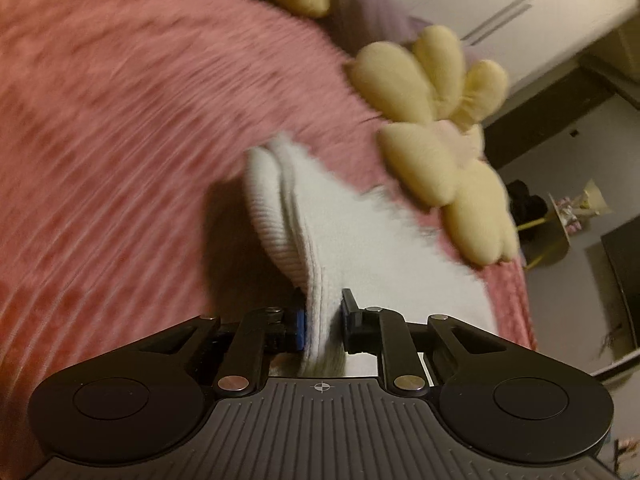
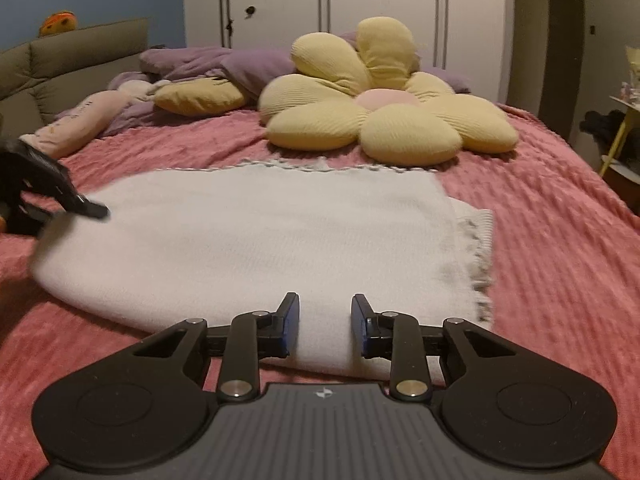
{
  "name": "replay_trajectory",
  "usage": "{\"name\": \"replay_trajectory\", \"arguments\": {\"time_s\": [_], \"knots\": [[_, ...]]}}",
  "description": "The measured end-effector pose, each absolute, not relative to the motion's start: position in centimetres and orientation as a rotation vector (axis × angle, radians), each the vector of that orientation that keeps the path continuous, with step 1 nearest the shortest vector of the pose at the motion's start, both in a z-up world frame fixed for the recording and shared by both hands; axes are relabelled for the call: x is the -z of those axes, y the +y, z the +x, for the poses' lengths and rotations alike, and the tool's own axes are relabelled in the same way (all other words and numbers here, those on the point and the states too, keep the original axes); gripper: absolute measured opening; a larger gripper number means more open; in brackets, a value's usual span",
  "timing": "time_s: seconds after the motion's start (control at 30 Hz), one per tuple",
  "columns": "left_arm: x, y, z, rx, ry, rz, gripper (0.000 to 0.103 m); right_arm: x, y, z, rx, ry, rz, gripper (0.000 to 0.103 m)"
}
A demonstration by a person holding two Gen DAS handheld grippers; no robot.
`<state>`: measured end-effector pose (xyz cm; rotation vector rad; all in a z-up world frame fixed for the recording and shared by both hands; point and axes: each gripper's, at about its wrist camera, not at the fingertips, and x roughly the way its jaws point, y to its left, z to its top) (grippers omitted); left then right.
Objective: Fold small clothes
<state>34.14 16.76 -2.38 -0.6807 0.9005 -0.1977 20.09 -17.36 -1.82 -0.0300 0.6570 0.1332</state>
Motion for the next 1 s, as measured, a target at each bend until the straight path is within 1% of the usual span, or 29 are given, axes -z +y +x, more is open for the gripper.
{"name": "replay_trajectory", "arguments": {"time_s": [0.1,0.23,0.33,0.4,0.5,0.57,0.63,0.73,0.83,0.97,1.0], "knots": [[-0.9,13.3,34.4,0.238,0.871,-0.623,0.018,2.0,-18.2,20.1,-0.094,0.658,-0.028,0.028],[-2.7,7.3,35.0,0.326,0.871,-0.540,0.019,2.1,-19.1,20.1,-0.074,0.657,0.011,0.028],[-1.3,2.6,35.8,0.335,0.915,-0.477,0.019,2.2,-19.4,19.9,-0.080,0.661,0.020,0.028],[0.4,0.1,36.2,0.341,0.963,-0.450,0.022,2.3,-19.7,19.7,-0.082,0.668,0.024,0.028],[3.1,-2.4,36.2,0.351,0.991,-0.410,0.029,2.4,-20.4,19.6,-0.076,0.674,0.018,0.028],[4.0,-2.5,35.9,0.379,0.992,-0.423,0.042,2.5,-20.9,19.6,-0.074,0.682,0.022,0.028],[3.5,-2.1,35.2,0.416,0.983,-0.440,0.051,2.7,-21.2,19.6,-0.075,0.691,0.032,0.028],[1.6,-0.7,32.7,0.437,0.934,-0.416,0.056,2.7,-21.7,19.5,-0.080,0.694,0.053,0.028],[0.2,2.0,30.1,0.419,0.866,-0.423,0.066,2.4,-22.0,19.8,-0.086,0.691,0.097,0.028],[1.0,4.3,27.5,0.324,0.853,-0.314,0.068,1.7,-22.6,21.1,-0.140,0.686,0.227,0.028],[1.5,4.5,27.1,0.320,0.865,-0.284,0.069,1.6,-22.7,21.6,-0.166,0.690,0.271,0.031]]}}
